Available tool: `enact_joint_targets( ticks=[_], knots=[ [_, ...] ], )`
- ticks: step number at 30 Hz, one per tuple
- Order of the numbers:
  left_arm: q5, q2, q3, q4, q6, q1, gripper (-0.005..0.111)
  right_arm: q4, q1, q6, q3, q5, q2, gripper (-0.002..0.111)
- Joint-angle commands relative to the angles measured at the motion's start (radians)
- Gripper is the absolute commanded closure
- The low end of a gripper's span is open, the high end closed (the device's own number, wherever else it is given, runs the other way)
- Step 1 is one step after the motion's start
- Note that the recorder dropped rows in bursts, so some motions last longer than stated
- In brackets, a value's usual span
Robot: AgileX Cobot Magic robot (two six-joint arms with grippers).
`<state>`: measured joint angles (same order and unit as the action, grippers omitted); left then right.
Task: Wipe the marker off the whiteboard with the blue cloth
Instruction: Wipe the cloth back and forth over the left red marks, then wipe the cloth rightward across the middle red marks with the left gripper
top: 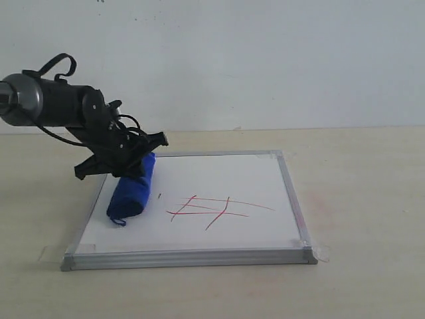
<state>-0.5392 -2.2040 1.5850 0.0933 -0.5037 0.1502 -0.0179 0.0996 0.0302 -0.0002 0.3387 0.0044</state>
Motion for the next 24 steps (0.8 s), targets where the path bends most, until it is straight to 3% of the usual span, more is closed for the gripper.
enact_joint_targets(
  ticks=[1, 9, 13, 17, 24],
  knots=[
    [-0.059, 0.000, -0.008, 0.003, 0.011, 0.009, 0.103, 0.002, 0.003, -0.003, 0.000, -0.006, -0.004, 0.107],
    [0.141, -0.070, -0.014, 0.180, 0.011, 0.232, 0.103, 0.002, 0.003, -0.003, 0.000, -0.006, -0.004, 0.107],
    [0.147, -0.092, -0.014, 0.180, 0.011, 0.261, 0.103, 0.002, 0.003, -0.003, 0.000, -0.006, -0.004, 0.107],
    [0.110, -0.091, -0.014, 0.126, 0.011, 0.206, 0.103, 0.002, 0.003, -0.003, 0.000, -0.006, -0.004, 0.107],
    [0.040, -0.045, -0.014, 0.054, 0.008, 0.036, 0.103, 0.002, 0.003, -0.003, 0.000, -0.006, -0.004, 0.107]
  ],
)
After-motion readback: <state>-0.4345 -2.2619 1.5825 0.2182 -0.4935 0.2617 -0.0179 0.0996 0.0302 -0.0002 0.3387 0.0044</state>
